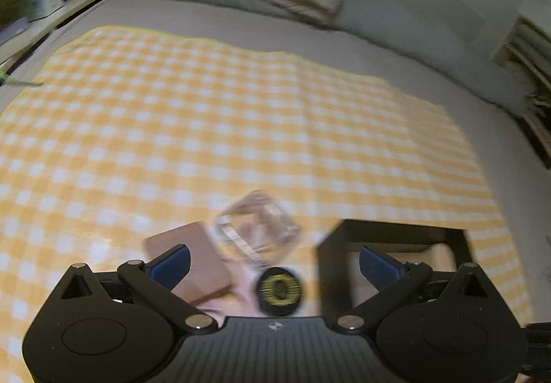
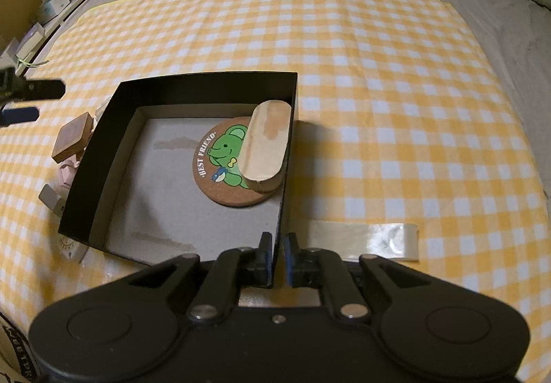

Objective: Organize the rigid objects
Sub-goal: 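Grasp the square wooden coaster with the left gripper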

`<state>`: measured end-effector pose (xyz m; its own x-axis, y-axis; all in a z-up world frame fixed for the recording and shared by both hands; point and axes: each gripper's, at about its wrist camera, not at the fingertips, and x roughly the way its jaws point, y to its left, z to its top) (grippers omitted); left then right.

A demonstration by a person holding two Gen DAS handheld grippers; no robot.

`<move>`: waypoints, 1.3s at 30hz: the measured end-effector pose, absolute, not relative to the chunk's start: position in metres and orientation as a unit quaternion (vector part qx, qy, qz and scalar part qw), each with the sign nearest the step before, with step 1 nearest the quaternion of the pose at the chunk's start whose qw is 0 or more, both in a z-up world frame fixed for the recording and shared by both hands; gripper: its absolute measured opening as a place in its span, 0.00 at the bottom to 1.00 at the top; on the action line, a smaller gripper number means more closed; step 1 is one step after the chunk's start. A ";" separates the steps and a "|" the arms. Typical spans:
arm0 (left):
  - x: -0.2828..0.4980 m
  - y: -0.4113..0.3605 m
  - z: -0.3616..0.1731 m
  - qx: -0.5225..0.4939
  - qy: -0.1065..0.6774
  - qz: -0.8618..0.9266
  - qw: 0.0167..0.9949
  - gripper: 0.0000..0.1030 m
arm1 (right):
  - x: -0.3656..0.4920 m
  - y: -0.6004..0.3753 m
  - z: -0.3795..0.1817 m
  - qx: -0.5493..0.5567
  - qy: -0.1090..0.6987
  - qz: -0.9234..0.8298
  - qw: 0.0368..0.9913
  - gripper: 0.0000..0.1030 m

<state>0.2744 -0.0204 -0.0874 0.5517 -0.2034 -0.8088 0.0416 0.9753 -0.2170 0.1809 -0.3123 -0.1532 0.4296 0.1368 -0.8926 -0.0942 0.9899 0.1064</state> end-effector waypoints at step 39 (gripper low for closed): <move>0.324 0.019 -0.169 -0.050 0.540 0.060 0.838 0.90 | 0.209 -0.305 -0.179 0.024 0.553 0.075 0.829 0.08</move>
<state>0.3237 0.0188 -0.1688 0.4096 0.0463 -0.9111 -0.1551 0.9877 -0.0195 0.2090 -0.3049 -0.1794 0.3760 0.1522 -0.9140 -0.0980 0.9874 0.1241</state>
